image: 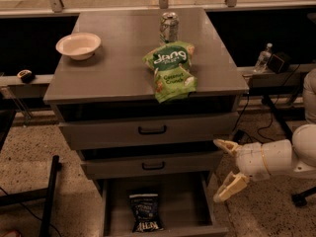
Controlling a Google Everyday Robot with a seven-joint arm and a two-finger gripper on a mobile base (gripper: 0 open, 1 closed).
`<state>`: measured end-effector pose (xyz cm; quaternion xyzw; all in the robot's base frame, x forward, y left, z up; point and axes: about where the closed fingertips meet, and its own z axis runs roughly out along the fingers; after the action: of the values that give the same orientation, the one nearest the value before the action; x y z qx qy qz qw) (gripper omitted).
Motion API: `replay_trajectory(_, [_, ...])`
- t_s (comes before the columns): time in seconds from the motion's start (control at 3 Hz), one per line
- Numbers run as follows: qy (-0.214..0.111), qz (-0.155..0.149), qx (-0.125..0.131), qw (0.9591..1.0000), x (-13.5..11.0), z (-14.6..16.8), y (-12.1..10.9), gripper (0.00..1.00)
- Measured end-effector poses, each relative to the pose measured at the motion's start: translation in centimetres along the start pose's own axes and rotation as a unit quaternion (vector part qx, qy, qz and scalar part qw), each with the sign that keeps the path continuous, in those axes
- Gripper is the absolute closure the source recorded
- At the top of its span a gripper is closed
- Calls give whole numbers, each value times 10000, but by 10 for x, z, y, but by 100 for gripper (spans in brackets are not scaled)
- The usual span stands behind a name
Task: Pick blue chip bag from bottom drawer and place on counter
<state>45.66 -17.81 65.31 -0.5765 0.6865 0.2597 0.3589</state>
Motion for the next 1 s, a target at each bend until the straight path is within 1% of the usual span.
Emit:
replay_trajectory(0.33, [-237, 13, 8, 9997, 46, 42, -3, 0])
replay_trajectory(0.67, [-339, -156, -127, 9992, 87, 73, 1, 0])
replay_trajectory(1.0, [-442, -519, -337, 9971, 105, 81, -16, 0])
